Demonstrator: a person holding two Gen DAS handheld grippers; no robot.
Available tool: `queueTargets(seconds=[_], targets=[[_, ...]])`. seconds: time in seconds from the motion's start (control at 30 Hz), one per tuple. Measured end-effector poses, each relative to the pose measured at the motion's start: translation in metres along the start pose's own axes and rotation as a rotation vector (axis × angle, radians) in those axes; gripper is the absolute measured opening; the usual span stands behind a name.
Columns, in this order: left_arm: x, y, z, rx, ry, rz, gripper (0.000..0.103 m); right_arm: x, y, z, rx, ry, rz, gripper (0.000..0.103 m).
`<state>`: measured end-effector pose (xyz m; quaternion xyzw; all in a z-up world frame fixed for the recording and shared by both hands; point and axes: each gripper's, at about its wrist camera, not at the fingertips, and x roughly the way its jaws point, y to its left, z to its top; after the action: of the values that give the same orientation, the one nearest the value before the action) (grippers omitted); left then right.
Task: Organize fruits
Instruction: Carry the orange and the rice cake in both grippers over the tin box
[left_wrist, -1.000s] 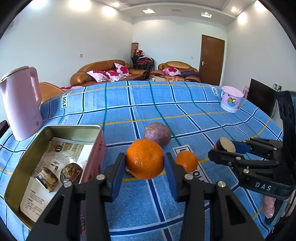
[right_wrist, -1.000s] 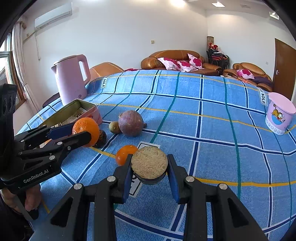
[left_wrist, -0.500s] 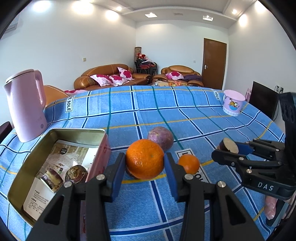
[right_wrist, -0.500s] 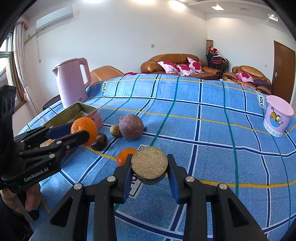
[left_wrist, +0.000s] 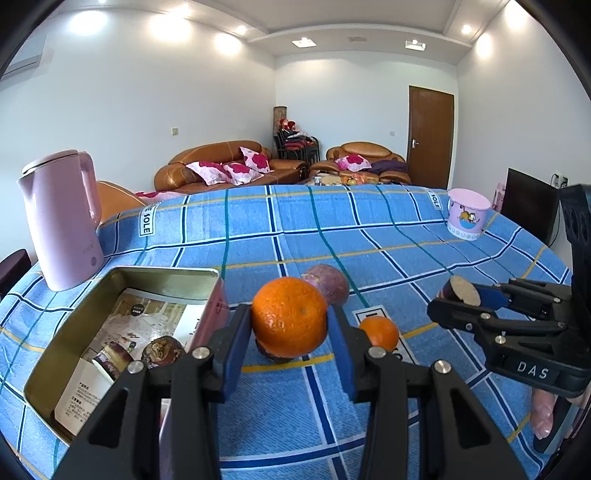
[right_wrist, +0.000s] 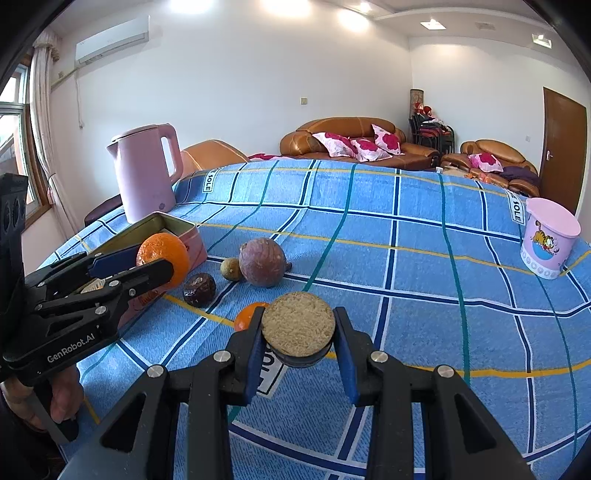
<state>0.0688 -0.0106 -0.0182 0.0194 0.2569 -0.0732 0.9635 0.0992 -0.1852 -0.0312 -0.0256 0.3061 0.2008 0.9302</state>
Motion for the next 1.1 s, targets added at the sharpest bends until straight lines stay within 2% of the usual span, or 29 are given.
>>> queueTargets(seconds=[1.1], targets=[[-0.019, -0.001, -0.001, 0.005, -0.103, 0.039, 0.044, -0.016, 0.001, -0.003, -0.017, -0.086, -0.009, 0.037]])
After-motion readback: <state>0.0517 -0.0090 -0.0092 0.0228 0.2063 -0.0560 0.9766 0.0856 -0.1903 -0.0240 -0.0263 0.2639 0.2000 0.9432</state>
